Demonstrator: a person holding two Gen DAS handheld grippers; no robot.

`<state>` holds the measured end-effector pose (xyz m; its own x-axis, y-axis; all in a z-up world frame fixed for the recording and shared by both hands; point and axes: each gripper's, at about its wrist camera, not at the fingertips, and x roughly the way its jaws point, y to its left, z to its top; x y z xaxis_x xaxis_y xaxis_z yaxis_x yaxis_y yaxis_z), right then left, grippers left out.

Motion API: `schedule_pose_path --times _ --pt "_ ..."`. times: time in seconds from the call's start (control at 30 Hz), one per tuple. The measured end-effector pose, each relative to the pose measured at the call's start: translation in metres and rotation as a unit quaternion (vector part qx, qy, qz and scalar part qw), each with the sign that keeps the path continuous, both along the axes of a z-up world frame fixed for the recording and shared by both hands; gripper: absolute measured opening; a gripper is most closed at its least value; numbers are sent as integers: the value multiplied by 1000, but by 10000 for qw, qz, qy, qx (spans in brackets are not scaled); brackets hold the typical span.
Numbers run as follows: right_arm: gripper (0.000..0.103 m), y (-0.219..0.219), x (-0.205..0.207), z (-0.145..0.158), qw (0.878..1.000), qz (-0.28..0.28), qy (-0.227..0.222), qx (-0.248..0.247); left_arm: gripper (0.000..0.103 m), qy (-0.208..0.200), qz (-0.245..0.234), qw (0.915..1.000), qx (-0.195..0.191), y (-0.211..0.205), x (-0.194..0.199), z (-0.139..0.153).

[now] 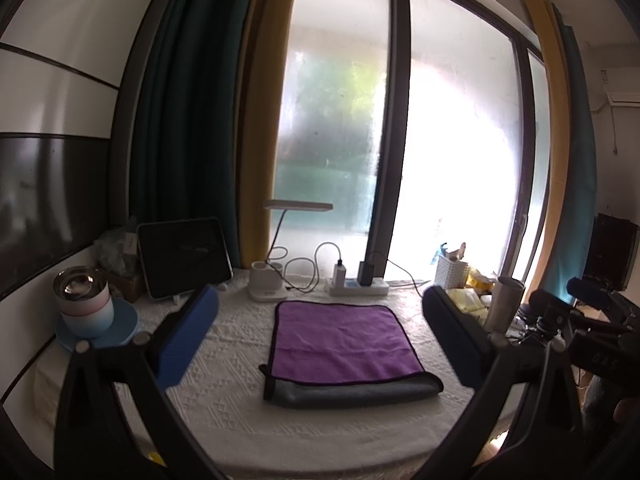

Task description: Fold towel

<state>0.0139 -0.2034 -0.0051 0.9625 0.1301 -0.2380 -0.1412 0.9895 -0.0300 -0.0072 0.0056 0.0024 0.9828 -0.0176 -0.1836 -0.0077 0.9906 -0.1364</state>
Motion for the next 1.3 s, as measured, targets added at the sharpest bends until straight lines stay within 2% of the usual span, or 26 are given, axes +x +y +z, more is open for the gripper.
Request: schedule_pose_path --times 0.27,0.43,0.6,0.8,1.13,1.3 --pt "91 0 1 0 10000 6 8 -7 103 -13 -21 10000 -11 1 -1 -1" --pt "91 2 7 -8 10000 15 82 -20 103 112 -39 9999 -8 2 8 -7" --pt "91 4 23 -20 9996 29 283 -53 103 453 -163 9988 -42 5 34 -24" --pt "91 5 59 -48 9972 63 731 -122 103 1025 -214 9945 10 7 77 -56" --pt "90 11 125 -115 9866 239 1583 -312 102 2092 -437 9769 89 12 158 -133" --pt "86 6 162 -148 9771 231 2089 -343 102 2651 -654 9619 155 16 194 -167"
